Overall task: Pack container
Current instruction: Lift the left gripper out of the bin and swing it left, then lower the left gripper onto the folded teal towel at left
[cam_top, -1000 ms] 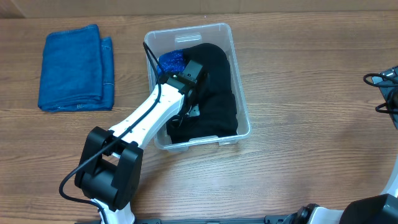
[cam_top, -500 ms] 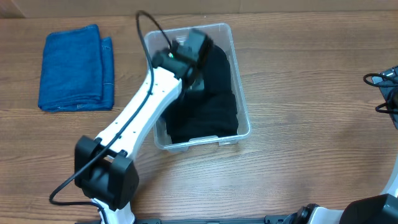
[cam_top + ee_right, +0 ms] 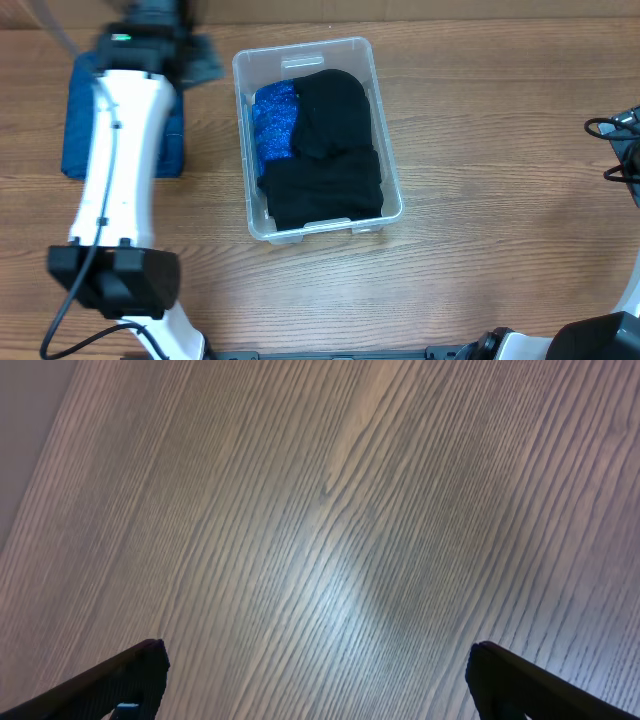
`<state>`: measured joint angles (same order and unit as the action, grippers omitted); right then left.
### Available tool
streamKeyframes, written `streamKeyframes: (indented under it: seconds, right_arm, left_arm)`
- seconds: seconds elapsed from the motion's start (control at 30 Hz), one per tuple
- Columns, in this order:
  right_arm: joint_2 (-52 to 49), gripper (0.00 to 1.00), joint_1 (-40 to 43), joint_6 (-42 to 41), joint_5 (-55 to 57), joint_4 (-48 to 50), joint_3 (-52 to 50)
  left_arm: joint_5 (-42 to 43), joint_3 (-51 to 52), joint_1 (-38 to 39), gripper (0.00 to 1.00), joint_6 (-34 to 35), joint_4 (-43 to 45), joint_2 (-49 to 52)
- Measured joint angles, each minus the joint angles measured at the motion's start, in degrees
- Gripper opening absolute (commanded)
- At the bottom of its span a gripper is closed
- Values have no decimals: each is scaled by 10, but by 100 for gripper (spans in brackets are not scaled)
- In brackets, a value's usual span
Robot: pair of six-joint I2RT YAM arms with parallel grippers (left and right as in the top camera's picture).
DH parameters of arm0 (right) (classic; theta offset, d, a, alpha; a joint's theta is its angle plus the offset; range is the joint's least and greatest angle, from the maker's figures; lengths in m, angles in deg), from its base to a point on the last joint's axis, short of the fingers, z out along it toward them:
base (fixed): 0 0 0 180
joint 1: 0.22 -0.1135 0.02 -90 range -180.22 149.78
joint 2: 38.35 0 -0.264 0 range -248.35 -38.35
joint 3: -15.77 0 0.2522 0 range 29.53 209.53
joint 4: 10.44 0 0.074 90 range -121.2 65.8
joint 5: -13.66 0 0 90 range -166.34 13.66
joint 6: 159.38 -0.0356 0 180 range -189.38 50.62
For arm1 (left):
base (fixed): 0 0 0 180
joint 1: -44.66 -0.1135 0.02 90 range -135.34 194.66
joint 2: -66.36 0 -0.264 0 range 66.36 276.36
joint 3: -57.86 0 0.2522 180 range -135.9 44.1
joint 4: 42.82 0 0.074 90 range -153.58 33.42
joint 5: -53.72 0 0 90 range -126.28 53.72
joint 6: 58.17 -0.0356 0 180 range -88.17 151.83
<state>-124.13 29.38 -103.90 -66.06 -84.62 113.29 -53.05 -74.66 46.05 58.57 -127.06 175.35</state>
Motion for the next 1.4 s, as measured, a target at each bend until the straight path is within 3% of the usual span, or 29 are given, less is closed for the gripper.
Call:
streamKeyframes:
  seconds: [0.17, 0.3, 0.37, 0.43, 0.47, 0.87, 1.2, 1.4]
  right_arm:
    - [0, 100, 0, 0, 0, 0, 0]
    - [0, 100, 0, 0, 0, 0, 0]
    - [0, 100, 0, 0, 0, 0, 0]
    - [0, 100, 0, 0, 0, 0, 0]
    - [0, 100, 0, 0, 0, 0, 0]
    - [0, 100, 0, 0, 0, 0, 0]
    - [0, 100, 0, 0, 0, 0, 0]
    - [0, 100, 0, 0, 0, 0, 0]
  left_arm:
    - [5, 0, -146, 100, 0, 25, 0]
    - [45, 0, -241, 79, -2, 32, 4]
    - [64, 0, -275, 54, -2, 32, 12]
    - [81, -1, -297, 9, -1, 34, 28]
    - [87, -1, -302, 4, -4, 40, 40]
    - [130, -1, -268, 4, -46, 198, 191]
    - [136, -1, -204, 4, -129, 188, 271]
    - [136, -2, -197, 4, -137, 145, 278]
